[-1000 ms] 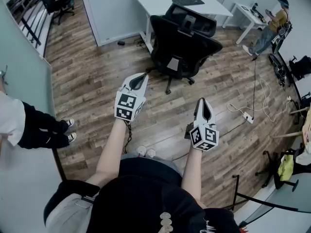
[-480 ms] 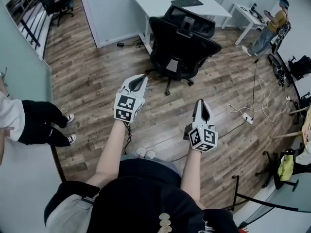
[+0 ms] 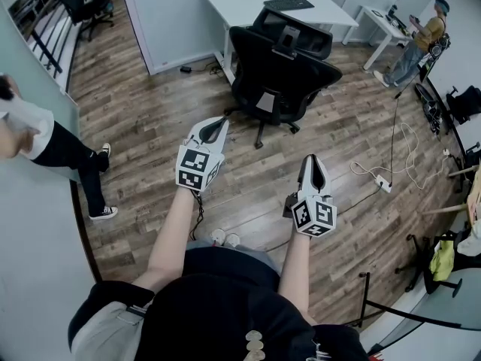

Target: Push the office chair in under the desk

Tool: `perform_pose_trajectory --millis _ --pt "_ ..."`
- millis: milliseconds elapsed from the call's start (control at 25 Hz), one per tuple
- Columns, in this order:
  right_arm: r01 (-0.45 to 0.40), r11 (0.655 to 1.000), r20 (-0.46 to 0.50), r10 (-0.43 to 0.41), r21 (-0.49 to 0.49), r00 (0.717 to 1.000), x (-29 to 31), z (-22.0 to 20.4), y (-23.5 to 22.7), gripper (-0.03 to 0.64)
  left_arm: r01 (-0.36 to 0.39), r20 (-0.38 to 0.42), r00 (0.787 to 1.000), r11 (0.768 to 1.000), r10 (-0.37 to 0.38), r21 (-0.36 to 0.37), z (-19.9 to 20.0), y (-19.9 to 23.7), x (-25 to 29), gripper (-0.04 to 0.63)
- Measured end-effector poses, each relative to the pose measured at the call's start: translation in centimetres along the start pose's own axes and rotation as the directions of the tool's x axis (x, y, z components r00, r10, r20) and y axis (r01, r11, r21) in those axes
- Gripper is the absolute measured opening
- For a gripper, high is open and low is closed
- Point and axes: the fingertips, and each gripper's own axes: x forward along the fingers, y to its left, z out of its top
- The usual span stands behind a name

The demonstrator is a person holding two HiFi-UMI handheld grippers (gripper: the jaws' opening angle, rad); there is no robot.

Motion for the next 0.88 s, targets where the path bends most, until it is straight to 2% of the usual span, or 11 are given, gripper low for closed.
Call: perform_pose_trajectory --millis 440,880 --pt "-0.038 0.999 0.008 0.038 0.032 0.999 0.3 -0.2 -0.6 0.143 0.037 0.033 0.999 0.999 -0.036 -0.032 0.3 -1.3 0.5 0.140" --pt "-0.085 0.996 0.008 0.085 0.034 0.996 0.7 -0.5 -1.8 0.171 0.000 0.042 0.999 0.999 0.002 -0.051 -1.0 -2.6 0.4 0.160"
